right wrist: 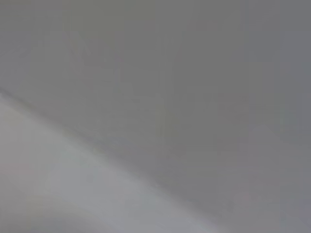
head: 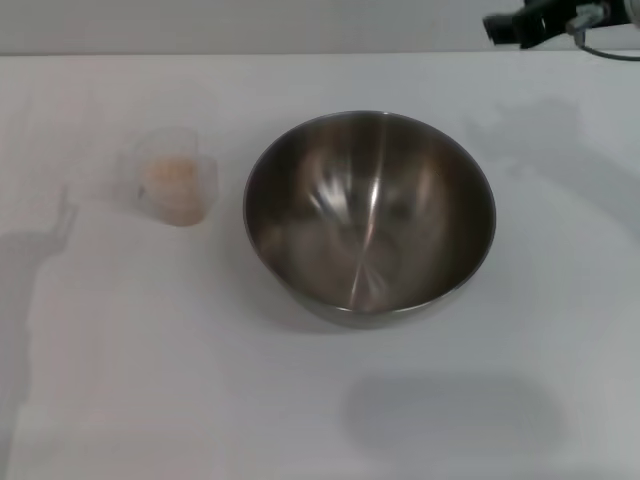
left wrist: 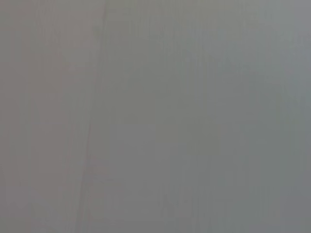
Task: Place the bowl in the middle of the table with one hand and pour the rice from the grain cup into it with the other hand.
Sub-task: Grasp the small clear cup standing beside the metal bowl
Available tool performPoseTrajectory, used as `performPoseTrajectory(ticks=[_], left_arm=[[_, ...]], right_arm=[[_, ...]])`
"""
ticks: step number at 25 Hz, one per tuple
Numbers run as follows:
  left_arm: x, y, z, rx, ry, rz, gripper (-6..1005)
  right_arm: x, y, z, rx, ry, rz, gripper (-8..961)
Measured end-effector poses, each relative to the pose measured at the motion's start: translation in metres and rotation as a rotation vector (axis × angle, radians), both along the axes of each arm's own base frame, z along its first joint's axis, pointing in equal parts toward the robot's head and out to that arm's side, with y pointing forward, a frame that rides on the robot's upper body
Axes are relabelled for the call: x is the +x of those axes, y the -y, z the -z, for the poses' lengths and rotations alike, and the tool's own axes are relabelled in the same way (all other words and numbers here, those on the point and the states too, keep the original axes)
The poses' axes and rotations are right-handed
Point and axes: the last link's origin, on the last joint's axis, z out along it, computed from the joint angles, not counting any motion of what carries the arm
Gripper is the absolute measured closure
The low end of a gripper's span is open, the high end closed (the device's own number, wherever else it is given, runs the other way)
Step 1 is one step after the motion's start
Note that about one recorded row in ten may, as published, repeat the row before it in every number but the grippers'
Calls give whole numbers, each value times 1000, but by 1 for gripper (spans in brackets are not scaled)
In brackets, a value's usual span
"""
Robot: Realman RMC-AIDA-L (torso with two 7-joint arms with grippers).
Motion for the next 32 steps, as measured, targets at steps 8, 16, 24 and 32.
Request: performPoseTrajectory(ticks=[8,16,24,32], left_arm=[[0,0,1,-2,0,0,156],[-1,2,3,-16,-6,-4,155],[4,12,21,-62,-63,-9,155],[29,16,70,-148,-187,-136,155]], right_arm=[[-6,11,13,274,-64,-309,391],[23,29,25,584,-188,-471,305],[82,56,31,901,-362,-614,143],[119,46,36,878,-337,-526,143]])
